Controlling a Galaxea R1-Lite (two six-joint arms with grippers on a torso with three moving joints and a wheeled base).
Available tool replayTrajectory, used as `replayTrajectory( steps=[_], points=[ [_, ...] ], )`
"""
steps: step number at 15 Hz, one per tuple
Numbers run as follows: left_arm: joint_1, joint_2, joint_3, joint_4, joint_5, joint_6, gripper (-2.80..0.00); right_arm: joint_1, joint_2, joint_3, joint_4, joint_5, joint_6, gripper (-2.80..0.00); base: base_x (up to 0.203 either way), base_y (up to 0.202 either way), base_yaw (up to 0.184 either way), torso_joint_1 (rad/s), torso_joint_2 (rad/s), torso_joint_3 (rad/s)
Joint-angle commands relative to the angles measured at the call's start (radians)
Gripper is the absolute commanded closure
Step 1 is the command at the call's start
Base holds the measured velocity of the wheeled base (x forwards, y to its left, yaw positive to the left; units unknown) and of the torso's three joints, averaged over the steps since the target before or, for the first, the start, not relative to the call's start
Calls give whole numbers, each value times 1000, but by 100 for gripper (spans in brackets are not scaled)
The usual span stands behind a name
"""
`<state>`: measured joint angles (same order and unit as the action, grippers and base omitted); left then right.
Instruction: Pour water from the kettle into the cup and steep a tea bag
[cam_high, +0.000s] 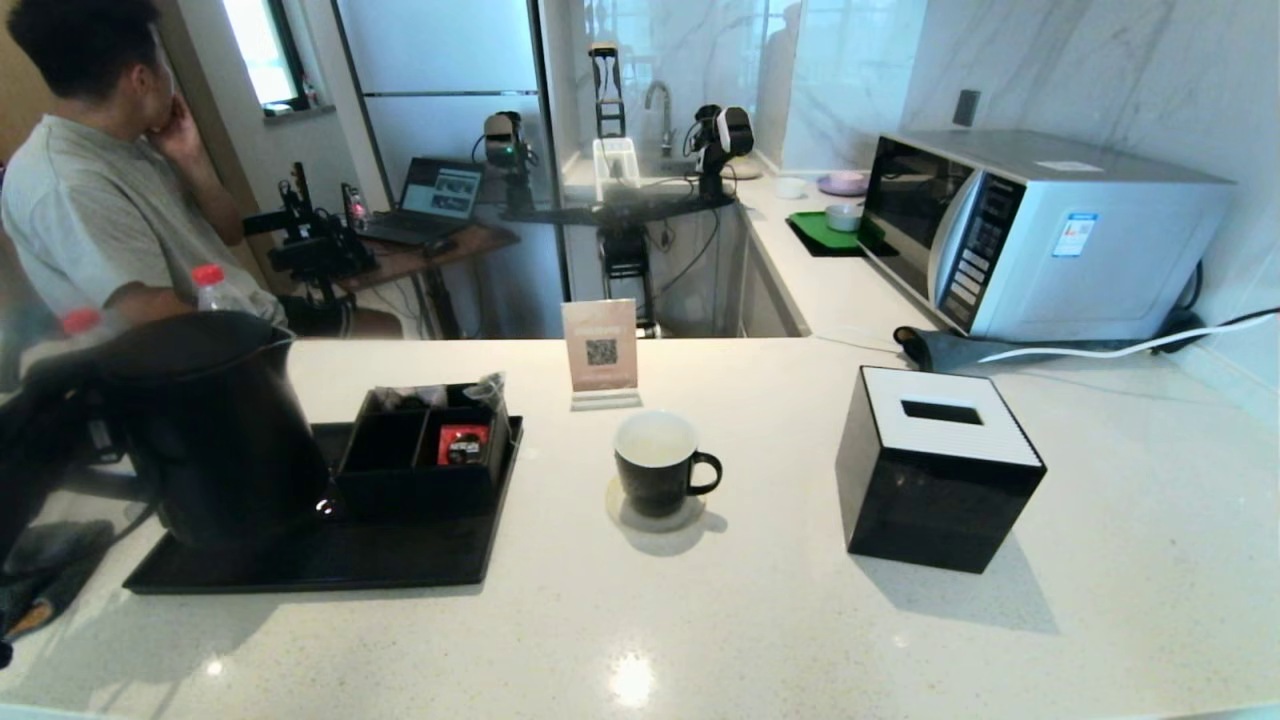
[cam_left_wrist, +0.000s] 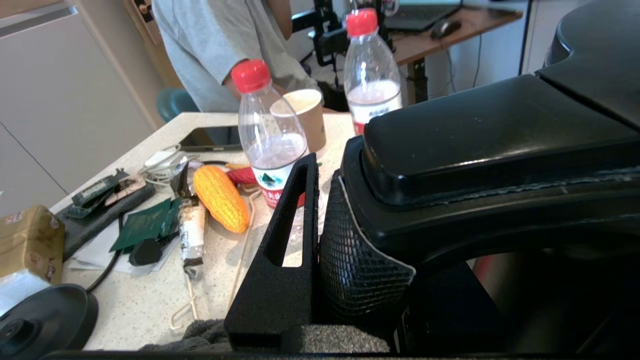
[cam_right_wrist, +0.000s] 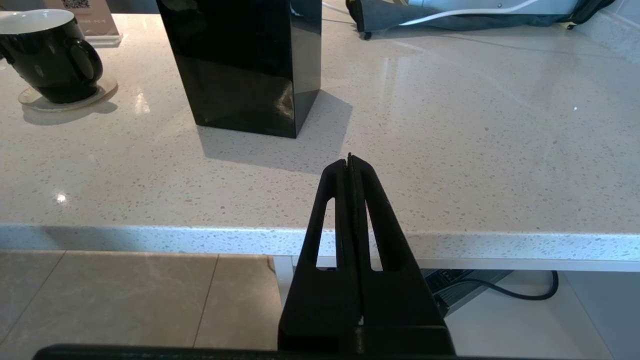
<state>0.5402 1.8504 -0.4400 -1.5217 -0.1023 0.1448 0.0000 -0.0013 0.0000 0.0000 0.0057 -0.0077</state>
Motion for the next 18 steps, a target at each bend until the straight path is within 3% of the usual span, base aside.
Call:
replayTrajectory(
  steps=[1,11,18],
  points=[
    [4,-50,22,-48,2,-6,0,0,1,0,0,0,0,0,0,0,0,0,0,0],
    [-2,-185,129,-48,-8,-31,0,0,1,0,0,0,0,0,0,0,0,0,0,0],
    [-161,-287,209,-48,-8,-33,0,0,1,0,0,0,0,0,0,0,0,0,0,0]
  ],
)
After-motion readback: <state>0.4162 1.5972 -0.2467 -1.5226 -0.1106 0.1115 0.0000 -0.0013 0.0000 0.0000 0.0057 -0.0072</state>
